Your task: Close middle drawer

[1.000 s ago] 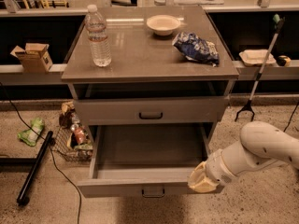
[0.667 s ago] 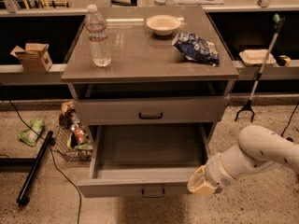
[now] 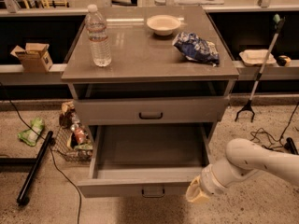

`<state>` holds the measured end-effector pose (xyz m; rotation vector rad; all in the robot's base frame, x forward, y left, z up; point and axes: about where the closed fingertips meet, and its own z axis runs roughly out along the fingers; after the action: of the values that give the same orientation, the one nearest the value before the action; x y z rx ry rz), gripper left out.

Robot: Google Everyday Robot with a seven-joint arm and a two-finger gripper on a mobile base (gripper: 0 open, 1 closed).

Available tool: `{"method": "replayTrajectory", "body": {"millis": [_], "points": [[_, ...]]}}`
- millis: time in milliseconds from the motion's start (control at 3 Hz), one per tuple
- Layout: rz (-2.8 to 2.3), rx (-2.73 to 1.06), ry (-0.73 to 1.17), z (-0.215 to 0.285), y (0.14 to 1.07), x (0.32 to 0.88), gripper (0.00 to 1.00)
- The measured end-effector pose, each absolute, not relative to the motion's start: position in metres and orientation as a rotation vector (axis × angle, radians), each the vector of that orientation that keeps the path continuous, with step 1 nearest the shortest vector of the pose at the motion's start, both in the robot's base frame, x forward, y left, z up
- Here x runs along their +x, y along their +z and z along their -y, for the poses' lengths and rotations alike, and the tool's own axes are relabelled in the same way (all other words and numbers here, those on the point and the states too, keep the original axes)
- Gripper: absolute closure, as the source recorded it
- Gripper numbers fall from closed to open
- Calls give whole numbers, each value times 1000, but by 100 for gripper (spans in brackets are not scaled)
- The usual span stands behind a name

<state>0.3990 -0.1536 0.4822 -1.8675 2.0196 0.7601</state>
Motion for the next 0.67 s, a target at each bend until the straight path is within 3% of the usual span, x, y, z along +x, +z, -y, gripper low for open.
{"method": "replayTrajectory", "body": {"millis": [667], "points": [[-1949,-1904,700,159,428,438,100]]}}
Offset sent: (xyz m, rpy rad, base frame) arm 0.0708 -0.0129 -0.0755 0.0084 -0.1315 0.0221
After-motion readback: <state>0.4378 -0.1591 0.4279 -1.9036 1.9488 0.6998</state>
